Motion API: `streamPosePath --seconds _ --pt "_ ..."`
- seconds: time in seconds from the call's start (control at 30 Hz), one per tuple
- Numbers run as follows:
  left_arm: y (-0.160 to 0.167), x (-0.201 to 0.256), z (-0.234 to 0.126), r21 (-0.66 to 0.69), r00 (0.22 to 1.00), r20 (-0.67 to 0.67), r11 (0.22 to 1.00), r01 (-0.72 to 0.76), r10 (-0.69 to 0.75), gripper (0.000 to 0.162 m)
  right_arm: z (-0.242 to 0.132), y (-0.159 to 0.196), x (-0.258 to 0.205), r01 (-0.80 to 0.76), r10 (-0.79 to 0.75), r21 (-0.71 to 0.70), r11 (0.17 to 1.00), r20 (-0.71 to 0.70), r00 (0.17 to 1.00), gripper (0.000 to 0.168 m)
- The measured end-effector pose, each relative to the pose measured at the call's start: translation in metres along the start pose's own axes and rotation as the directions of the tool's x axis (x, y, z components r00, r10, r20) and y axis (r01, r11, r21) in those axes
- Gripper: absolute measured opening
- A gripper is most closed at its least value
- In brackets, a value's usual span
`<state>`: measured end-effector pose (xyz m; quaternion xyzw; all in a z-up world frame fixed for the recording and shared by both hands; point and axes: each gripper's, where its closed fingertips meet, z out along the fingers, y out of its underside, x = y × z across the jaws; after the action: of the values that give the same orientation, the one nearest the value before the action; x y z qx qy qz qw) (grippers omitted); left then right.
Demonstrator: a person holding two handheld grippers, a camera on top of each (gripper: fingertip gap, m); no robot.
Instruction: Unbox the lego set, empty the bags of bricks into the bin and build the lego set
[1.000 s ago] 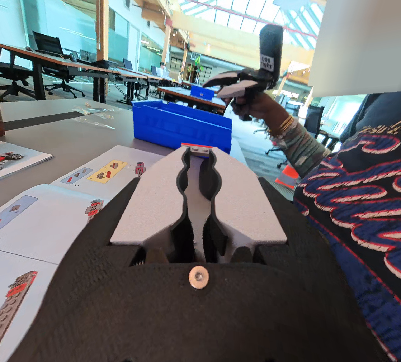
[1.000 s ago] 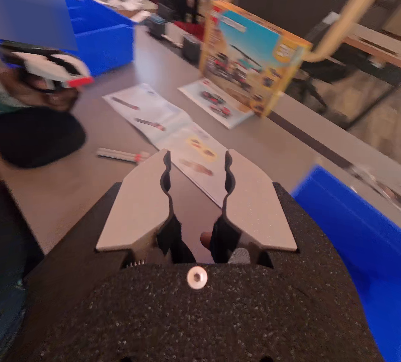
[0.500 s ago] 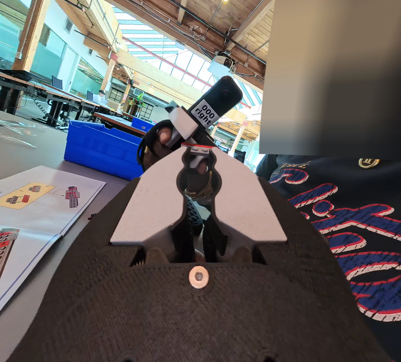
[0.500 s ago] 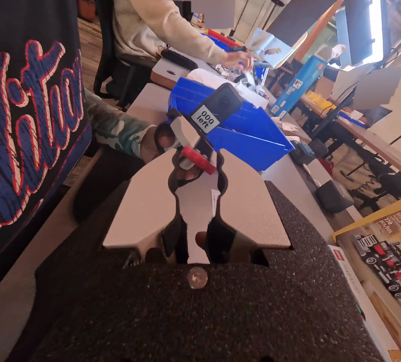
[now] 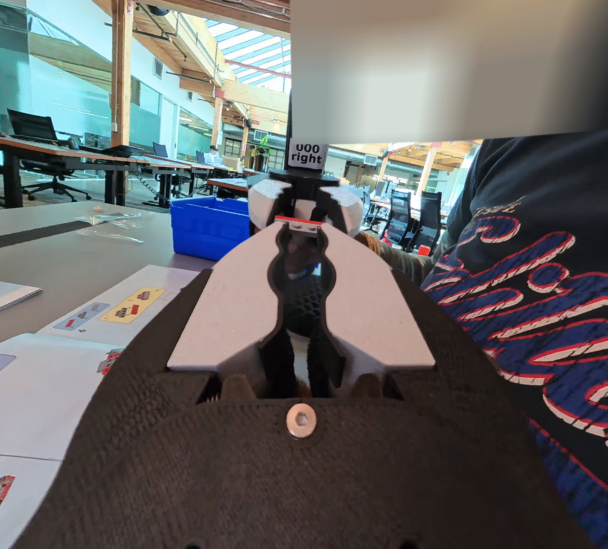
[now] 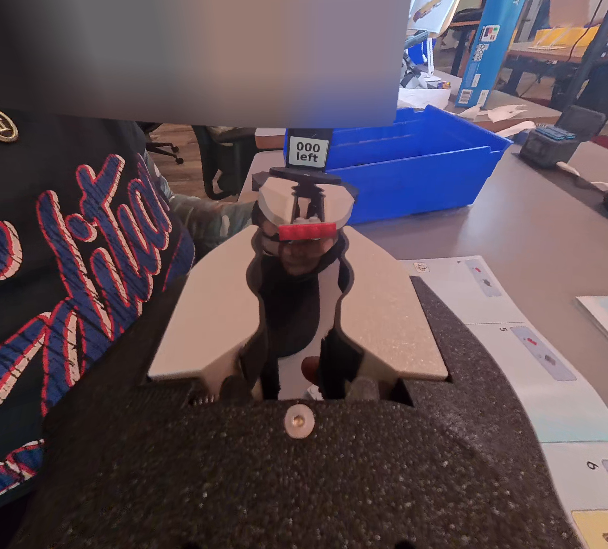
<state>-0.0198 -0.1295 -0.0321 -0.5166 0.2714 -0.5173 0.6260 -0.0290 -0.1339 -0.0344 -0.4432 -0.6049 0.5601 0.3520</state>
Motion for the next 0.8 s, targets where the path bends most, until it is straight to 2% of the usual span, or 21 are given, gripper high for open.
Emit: streamPosePath --seconds 0.07,0.17,0.4,0.57,0.8 --pt "0.002 0.002 0.001 -0.009 1.0 -0.007 1.0 -0.005 0.005 0.016 0.001 0.002 0.0 -0.005 0.005 -0.009 1.0 -0.003 1.0 0.043" --pt "0.004 0.003 0.002 -0.025 1.0 -0.015 1.0 -0.011 0.01 0.016 0.0 0.005 0.001 0.028 -0.028 -0.022 0.999 -0.015 0.999 0.033" --pt "0.01 -0.005 0.004 -0.067 0.999 0.045 0.998 0.0 0.003 0.018 -0.006 0.01 0.009 0.041 -0.042 -0.005 0.999 -0.029 0.999 0.033" --pt "0.016 -0.016 0.002 -0.114 0.993 0.113 0.993 -0.005 0.018 0.027 -0.033 0.007 0.041 0.073 -0.062 0.055 0.996 -0.178 0.982 0.033" --pt "0.032 -0.017 0.007 -0.205 0.992 0.118 0.978 -0.025 0.05 0.037 -0.058 0.02 0.082 0.165 -0.171 -0.051 0.985 -0.412 0.895 0.033"
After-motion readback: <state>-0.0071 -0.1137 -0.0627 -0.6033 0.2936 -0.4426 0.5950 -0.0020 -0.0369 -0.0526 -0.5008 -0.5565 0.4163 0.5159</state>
